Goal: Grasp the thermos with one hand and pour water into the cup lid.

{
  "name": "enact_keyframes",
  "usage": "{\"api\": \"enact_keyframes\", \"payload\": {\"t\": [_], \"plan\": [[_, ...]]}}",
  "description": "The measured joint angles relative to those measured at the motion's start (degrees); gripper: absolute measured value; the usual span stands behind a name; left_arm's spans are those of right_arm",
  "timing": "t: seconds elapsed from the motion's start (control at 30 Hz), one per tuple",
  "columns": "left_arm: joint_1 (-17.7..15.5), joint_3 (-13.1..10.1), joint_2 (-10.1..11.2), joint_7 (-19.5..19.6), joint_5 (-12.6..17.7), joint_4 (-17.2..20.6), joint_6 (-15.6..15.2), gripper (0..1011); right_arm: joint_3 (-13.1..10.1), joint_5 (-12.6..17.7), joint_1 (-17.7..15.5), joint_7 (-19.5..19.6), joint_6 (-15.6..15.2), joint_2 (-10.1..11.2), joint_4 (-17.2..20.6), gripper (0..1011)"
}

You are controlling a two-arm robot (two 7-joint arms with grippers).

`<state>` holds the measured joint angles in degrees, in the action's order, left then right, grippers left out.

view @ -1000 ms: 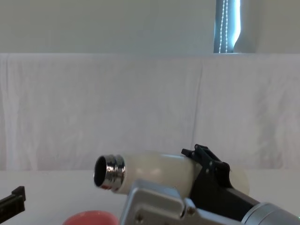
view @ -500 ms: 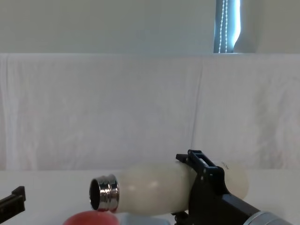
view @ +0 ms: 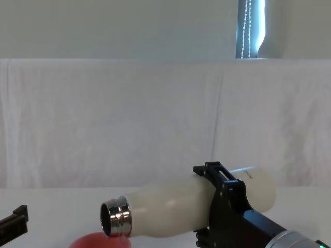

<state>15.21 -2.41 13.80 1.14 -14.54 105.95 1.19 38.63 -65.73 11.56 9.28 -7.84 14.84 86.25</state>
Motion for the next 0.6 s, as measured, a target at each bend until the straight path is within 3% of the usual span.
{"api": "enact_keyframes", "payload": {"t": [0.6], "plan": [[0.0, 0.0, 0.0, 0.0, 0.0, 0.0, 0.0, 1001, 0.85, -2.52, 1.13, 0.57, -1.26, 0.94, 0.07, 956]]}}
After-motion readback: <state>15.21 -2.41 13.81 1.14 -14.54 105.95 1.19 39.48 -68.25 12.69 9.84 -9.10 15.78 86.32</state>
